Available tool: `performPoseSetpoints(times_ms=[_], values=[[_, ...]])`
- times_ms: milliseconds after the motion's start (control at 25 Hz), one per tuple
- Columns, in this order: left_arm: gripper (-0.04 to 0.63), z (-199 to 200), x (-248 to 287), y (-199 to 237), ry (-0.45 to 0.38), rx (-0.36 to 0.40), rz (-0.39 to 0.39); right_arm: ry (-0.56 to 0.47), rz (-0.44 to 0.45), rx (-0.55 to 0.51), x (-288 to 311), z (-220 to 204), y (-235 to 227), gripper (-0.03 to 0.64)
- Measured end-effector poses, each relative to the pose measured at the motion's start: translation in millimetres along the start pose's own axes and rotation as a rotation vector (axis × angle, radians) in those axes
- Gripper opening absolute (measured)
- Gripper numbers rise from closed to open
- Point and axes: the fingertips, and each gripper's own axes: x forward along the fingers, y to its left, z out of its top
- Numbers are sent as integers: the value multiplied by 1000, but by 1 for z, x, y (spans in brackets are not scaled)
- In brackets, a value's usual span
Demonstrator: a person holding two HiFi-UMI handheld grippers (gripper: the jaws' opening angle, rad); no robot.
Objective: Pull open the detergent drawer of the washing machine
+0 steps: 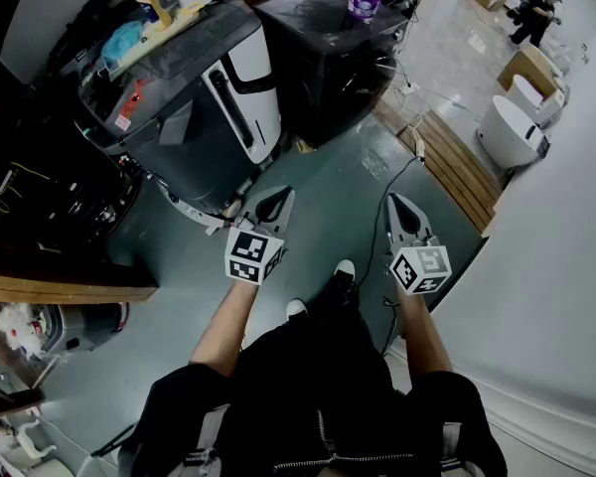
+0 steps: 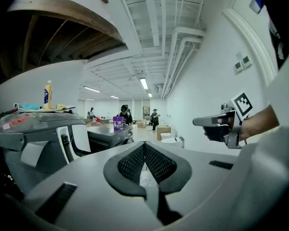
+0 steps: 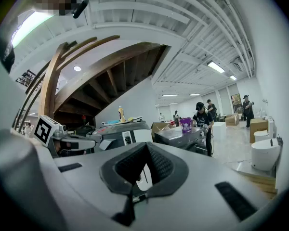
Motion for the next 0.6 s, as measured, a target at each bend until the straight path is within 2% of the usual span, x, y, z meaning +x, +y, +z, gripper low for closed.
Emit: performPoseSetpoints(times_ms=[600], values=[[18,-2,21,7,4,-12,-21,-1,-19,4,16,-1,-8,6]])
